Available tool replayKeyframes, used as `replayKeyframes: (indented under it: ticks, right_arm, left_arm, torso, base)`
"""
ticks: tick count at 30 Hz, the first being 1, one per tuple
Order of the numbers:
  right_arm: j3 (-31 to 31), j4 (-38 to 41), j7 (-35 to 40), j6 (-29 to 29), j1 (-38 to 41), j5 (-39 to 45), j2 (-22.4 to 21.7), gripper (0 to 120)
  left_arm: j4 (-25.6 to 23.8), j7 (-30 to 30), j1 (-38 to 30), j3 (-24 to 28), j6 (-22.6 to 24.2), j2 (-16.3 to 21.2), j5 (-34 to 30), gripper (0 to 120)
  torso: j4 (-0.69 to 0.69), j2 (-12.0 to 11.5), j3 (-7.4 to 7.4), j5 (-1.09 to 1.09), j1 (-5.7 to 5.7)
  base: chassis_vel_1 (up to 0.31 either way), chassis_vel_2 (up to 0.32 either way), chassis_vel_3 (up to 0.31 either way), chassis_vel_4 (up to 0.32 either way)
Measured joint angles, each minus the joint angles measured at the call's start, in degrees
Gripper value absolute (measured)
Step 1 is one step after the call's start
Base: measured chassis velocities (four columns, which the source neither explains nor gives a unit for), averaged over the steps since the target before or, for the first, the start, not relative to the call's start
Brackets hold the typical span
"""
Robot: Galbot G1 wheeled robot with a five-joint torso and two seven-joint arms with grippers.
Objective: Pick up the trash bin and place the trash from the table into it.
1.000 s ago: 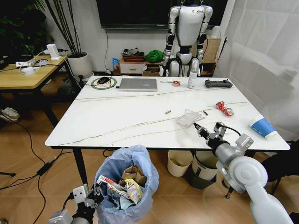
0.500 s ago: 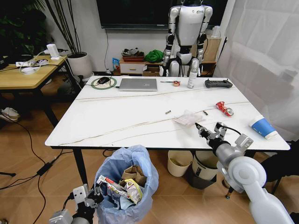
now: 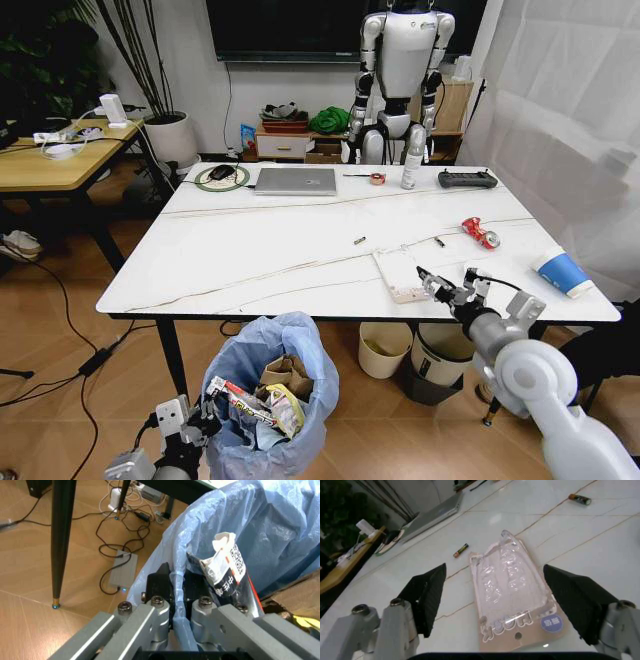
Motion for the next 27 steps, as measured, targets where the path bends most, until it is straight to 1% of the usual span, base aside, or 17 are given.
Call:
replayKeyframes:
  ticks: [1,2,4,7,8,13,20,27]
  right_arm:
    - [0.0,-0.86,-0.95,-0.47,0.67,1.47,-0.55,80]
    - [0.0,-0.86,-0.95,-0.47,0.67,1.47,-0.55,80]
    - [0.03,-3.42,-4.05,-1.54,1.97,3.94,-1.55,90]
    - [-0.02,-6.62,-7.87,-2.16,2.79,4.79,-2.22,98]
    - [-0.21,-7.56,-9.09,-2.42,2.97,4.84,-2.36,100]
    - [-1.19,-10.52,-11.55,-3.02,4.39,4.35,-2.37,100]
    - [-2.37,-14.11,-12.48,-3.07,6.18,2.84,-2.46,100]
    - [-3.65,-15.12,-12.44,-3.06,6.95,1.95,-1.94,100]
  left_arm:
    - [-0.14,0.0,0.17,-0.08,0.0,-0.01,-0.01,1]
    - [-0.14,0.0,0.17,-0.08,0.0,-0.01,-0.01,1]
    - [-0.42,-0.01,0.54,-0.29,0.0,-0.09,-0.01,1]
    - [-0.67,-0.01,0.76,-0.54,-0.01,-0.23,-0.01,1]
    - [-0.68,-0.01,0.77,-0.62,-0.01,-0.28,-0.01,1]
    - [-0.68,-0.06,0.69,-0.72,-0.01,-0.47,0.02,1]
    - [-0.63,-0.12,0.71,-0.78,-0.02,-0.91,0.19,1]
    - [-0.29,-0.16,0.4,-0.76,-0.02,-1.19,0.26,1]
  torso:
    - [-0.01,0.0,0.0,0.0,0.0]
    - [-0.01,0.0,0.0,0.0,0.0]
    - [0.0,0.0,0.0,0.0,0.0]
    - [0.0,0.0,0.0,0.01,0.0]
    - [-0.01,0.0,0.0,0.01,0.0]
    - [-0.01,0.0,0.0,0.0,0.0]
    - [-0.01,0.0,0.0,0.0,0.0]
    - [-0.01,0.0,0.0,0.0,0.0]
  base:
    - [0.0,0.0,0.0,0.0]
    - [0.0,0.0,0.0,0.0]
    - [0.0,0.0,0.0,0.0]
    - [0.0,0.0,0.0,0.0]
    - [0.0,0.0,0.0,0.0]
    - [0.0,0.0,0.0,0.0]
    - [0.0,0.0,0.0,0.0]
    - [0.0,0.0,0.0,0.0]
